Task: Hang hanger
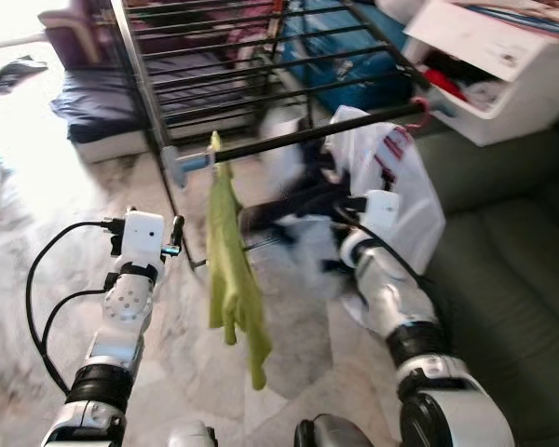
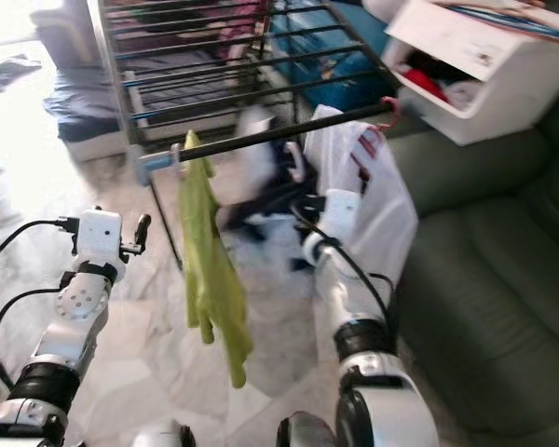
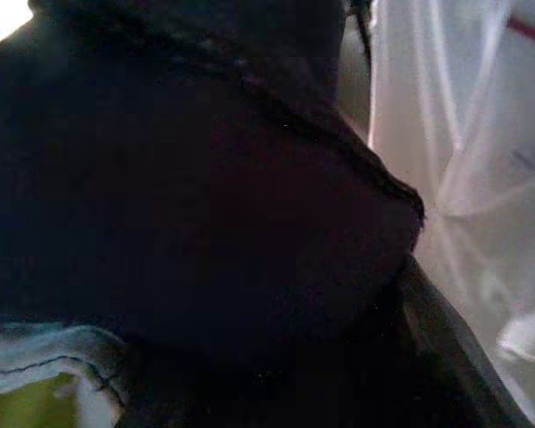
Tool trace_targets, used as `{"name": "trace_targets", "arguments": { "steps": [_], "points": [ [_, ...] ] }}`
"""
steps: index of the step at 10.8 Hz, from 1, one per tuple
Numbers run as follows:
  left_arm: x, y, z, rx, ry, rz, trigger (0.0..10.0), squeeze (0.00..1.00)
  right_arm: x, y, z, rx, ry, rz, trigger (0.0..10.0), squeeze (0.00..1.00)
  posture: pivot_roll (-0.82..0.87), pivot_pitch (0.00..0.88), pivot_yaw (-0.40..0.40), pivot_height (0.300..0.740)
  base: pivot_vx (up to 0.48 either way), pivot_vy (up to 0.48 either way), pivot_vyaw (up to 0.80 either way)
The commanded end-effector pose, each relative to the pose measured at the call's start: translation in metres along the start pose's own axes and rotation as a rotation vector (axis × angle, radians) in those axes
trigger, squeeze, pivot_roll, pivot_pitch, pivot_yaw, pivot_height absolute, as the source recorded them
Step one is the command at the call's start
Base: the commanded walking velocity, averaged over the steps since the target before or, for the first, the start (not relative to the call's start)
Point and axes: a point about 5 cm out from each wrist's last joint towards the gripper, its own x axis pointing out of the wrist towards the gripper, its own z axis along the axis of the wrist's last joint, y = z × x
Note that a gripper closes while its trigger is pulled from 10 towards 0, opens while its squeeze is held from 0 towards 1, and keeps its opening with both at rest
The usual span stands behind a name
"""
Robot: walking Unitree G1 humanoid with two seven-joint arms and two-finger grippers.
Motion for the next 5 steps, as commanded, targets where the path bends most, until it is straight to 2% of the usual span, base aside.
{"name": "trace_targets", "arguments": {
  "steps": [1, 2, 3, 5],
  "points": [
    [-0.0011, 0.0054, 0.0007, 0.008, -0.002, 0.004, 10.0, 0.0, 0.0039, 0.0036, 0.0202, 0.0, -0.086, 0.007, 10.0, 0.0, -0.01, 0.077, -0.036, 0.74, 0.0, 0.0, 0.0],
    [-0.0038, 0.0083, -0.0021, 0.015, 0.009, 0.008, 10.0, 0.0, 0.0061, 0.0068, 0.0238, 0.019, -0.099, 0.013, 10.0, 0.0, -0.01, 0.087, -0.032, 0.74, 0.0, 0.0, 0.0],
    [-0.0042, 0.0075, -0.0016, 0.013, 0.007, 0.004, 10.0, 0.0, 0.0073, 0.0076, 0.0254, 0.017, -0.112, 0.009, 10.0, 0.0, -0.01, 0.091, -0.031, 0.74, 0.266, 0.0, 0.0],
    [-0.0037, 0.005, 0.0004, 0.008, 0.002, -0.006, 10.0, 0.0, 0.0081, 0.0097, 0.0271, 0.016, -0.134, 0.012, 10.0, 0.0, -0.01, 0.095, -0.028, 0.74, 0.264, 0.0, 0.78]
  ]
}}
